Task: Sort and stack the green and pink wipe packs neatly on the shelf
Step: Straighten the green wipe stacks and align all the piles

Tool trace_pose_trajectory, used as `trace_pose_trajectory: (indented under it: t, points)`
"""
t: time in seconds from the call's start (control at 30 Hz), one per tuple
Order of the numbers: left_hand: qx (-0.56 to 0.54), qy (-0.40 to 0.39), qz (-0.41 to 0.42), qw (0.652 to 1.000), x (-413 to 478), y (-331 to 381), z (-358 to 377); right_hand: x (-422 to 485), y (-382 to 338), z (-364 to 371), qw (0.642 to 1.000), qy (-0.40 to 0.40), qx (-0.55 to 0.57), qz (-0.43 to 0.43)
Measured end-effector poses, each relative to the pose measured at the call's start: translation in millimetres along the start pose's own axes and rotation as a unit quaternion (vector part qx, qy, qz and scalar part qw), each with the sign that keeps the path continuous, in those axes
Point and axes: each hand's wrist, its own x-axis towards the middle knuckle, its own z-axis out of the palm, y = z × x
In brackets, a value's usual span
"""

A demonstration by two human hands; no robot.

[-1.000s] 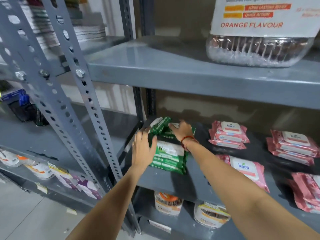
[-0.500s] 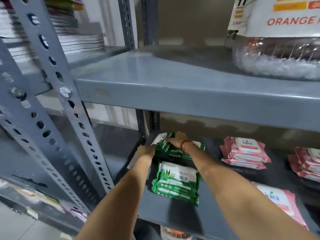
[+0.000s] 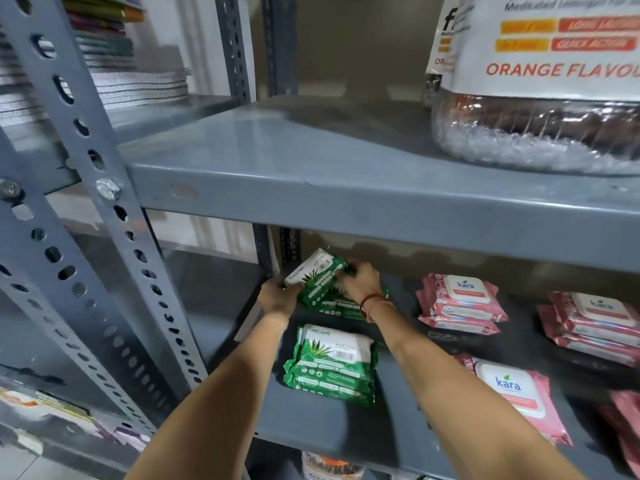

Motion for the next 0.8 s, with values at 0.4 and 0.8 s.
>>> trace_pose_trajectory:
  t: [0.4,0.8]
  points:
    - [0.127,-0.096,0.104,0.982,-16.5,10.6,12.5,-22.9,32.1,-24.6,0.98,0.007,-0.201,0.011]
    - [0.18,0.005,0.227,0.957,-149.9,-108.7,-51.9,-7.4,8.5,-16.0,0.855,-0.225,-0.436,-0.168]
